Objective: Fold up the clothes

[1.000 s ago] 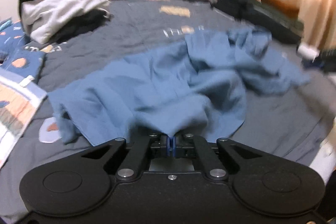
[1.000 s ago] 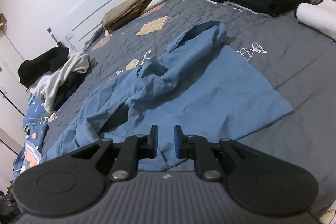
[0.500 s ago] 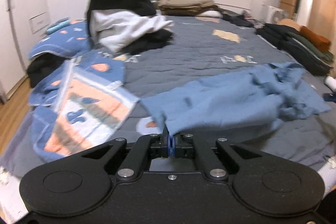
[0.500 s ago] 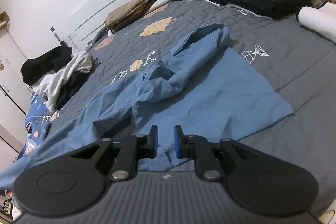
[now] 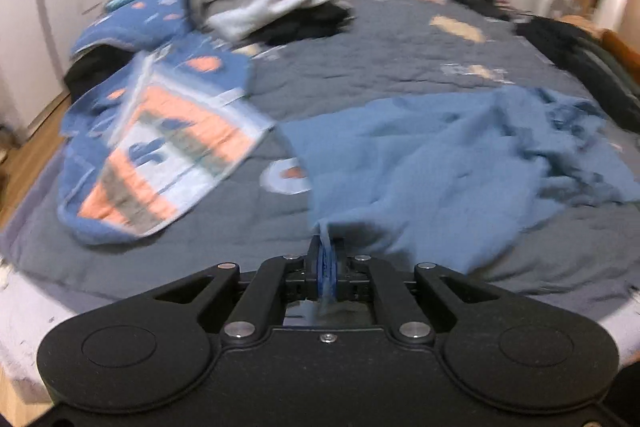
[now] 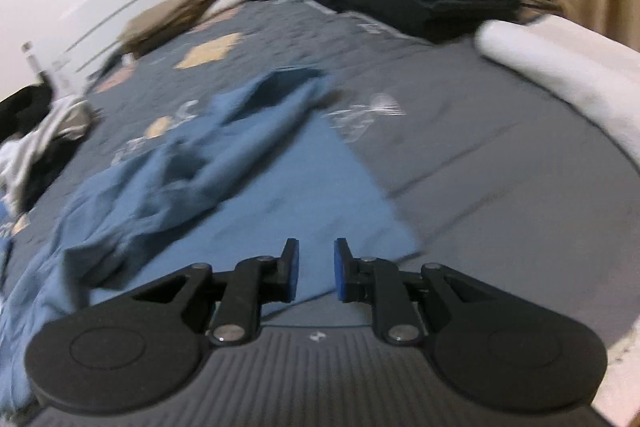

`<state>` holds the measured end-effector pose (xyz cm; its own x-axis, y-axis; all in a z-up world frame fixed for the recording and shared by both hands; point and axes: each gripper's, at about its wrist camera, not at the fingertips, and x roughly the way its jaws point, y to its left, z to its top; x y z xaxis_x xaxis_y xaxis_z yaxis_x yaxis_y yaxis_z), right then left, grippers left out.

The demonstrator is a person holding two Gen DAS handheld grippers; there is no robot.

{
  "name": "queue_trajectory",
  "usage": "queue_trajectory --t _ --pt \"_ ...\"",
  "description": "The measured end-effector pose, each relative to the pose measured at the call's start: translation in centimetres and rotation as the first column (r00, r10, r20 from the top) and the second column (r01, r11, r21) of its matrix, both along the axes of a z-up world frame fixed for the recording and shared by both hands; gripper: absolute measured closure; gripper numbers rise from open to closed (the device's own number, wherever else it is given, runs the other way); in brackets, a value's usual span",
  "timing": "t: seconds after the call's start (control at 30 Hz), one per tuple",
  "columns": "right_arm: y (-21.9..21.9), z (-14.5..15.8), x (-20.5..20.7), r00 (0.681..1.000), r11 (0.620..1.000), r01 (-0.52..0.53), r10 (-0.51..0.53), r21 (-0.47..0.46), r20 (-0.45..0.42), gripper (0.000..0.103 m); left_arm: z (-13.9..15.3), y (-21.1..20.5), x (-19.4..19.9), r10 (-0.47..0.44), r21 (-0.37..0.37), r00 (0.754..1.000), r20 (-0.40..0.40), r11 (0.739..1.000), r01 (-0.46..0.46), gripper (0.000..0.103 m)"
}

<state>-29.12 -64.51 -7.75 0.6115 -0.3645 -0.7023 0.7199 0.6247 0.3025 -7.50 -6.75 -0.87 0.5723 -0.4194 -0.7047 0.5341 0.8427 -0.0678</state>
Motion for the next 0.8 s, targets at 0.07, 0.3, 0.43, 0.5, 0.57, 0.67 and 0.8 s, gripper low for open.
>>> queue_trajectory --t 0.07,0.3,0.43,0.5,0.57,0.67,0.8 --pt "-1.2 -0.4 -0.9 0.999 0.999 0.042 -0.042 0.032 0.000 0.079 0.2 -1.2 -1.4 -0.054 -0.054 0.999 0.007 0.997 0.055 0.078" --pt "-3.0 -2.5 -2.9 0.991 0.972 0.100 -0.117 0.213 0.071 0.076 -1.8 -10.0 -5.0 -0.189 -0.148 0.976 0.104 0.968 0.203 0.047" --pt "-3.1 -3.2 -2.4 0.993 0.971 0.100 -0.112 0.217 0.043 0.076 -3.3 -14.3 -5.2 -0.237 -0.212 0.970 0.050 0.947 0.243 0.047" --pt "-3.4 -3.7 -2.2 0.992 0.968 0.105 -0.118 0.227 0.043 0.076 -3.8 -15.2 -5.3 -0.252 -0.233 0.967 0.043 0.939 0.255 0.047" --pt "-4.1 -4.3 -2.2 0.989 0.959 0.121 -0.138 0.255 0.051 0.076 -4.2 -15.7 -5.3 -0.250 -0.247 0.968 0.033 0.936 0.250 0.047" --pt "-4.9 -5.4 -2.1 0.983 0.943 0.145 -0.171 0.299 0.062 0.076 -4.8 -16.3 -5.3 -0.246 -0.268 0.969 0.017 0.933 0.242 0.047" --pt "-5.4 -6.2 -2.5 0.972 0.933 0.156 -0.204 0.325 0.118 0.076 -5.5 -17.1 -5.3 -0.243 -0.295 0.970 -0.003 0.927 0.231 0.047"
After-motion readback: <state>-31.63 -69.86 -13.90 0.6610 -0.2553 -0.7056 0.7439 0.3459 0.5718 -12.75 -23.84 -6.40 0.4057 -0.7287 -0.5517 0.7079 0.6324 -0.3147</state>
